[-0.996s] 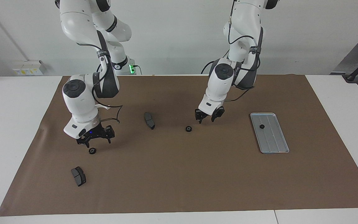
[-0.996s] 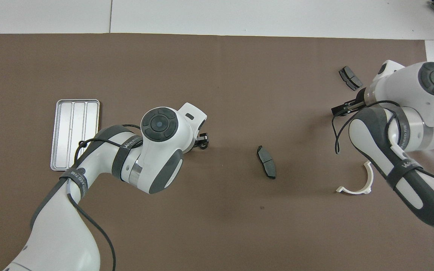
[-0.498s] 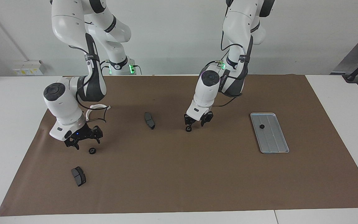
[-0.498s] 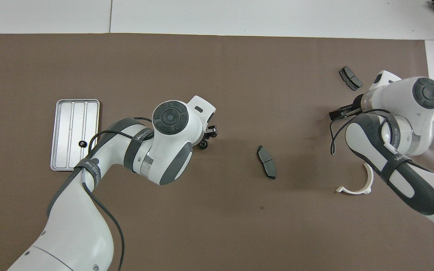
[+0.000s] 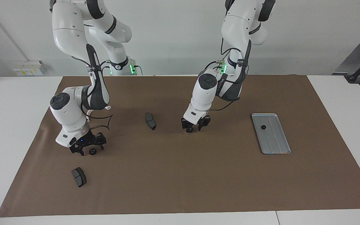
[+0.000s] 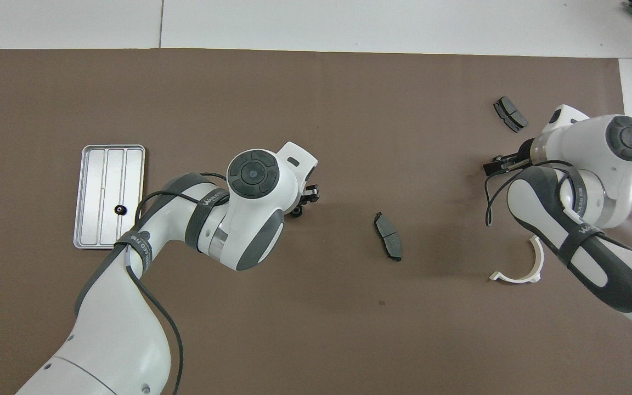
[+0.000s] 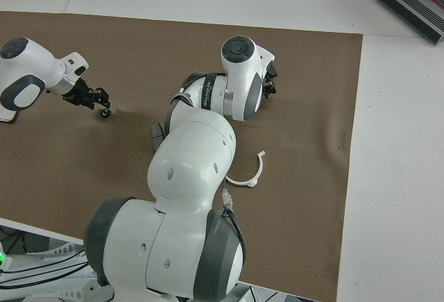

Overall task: Pick bearing gear from pile to tray
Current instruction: 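Carry the gear toward the tray with the left gripper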

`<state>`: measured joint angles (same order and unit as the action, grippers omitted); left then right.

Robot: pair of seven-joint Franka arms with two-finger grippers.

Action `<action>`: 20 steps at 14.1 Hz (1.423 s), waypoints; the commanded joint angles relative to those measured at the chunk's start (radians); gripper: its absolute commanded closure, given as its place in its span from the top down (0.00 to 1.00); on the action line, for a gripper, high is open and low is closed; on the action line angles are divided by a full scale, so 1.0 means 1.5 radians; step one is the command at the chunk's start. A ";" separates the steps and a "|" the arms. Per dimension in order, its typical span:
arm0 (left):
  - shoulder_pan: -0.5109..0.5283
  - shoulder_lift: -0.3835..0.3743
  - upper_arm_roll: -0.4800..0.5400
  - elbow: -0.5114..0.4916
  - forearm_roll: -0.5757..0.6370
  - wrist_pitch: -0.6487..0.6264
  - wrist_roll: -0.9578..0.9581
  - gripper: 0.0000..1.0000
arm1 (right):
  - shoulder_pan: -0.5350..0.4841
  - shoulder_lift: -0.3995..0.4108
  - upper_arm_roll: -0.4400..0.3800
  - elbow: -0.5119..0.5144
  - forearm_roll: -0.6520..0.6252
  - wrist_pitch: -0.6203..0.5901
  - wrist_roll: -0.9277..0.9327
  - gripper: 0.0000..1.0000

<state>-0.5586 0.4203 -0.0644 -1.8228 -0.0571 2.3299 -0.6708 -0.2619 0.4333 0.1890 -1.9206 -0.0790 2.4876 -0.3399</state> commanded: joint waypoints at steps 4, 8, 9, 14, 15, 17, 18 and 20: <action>-0.024 0.008 0.010 -0.006 0.016 0.016 -0.015 0.61 | -0.013 0.002 0.011 -0.010 0.024 0.022 -0.025 0.96; -0.028 0.007 0.010 -0.022 0.017 0.025 -0.016 0.60 | -0.012 0.003 0.011 -0.017 0.024 0.034 -0.022 0.79; -0.030 0.007 0.010 -0.024 0.018 0.025 -0.016 0.59 | -0.012 0.003 0.011 -0.017 0.024 0.034 -0.022 0.78; -0.031 0.007 0.010 -0.026 0.018 0.025 -0.015 0.44 | -0.010 0.002 0.011 -0.017 0.024 0.030 -0.021 0.69; -0.031 0.007 0.010 -0.026 0.018 0.024 -0.015 0.39 | -0.010 0.002 0.011 -0.017 0.024 0.029 -0.021 0.67; -0.032 0.007 0.010 -0.024 0.018 0.021 -0.015 0.25 | -0.008 0.002 0.012 -0.017 0.024 0.029 -0.020 0.63; -0.032 0.007 0.010 -0.023 0.018 0.020 -0.014 0.16 | -0.007 0.002 0.012 -0.016 0.024 0.029 -0.020 0.62; -0.031 0.006 0.010 -0.016 0.018 0.008 -0.013 0.00 | -0.007 0.002 0.012 -0.016 0.024 0.029 -0.020 0.54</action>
<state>-0.5869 0.4340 -0.0639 -1.8460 -0.0516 2.3428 -0.6713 -0.2615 0.4272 0.1923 -1.9317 -0.0744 2.5105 -0.3399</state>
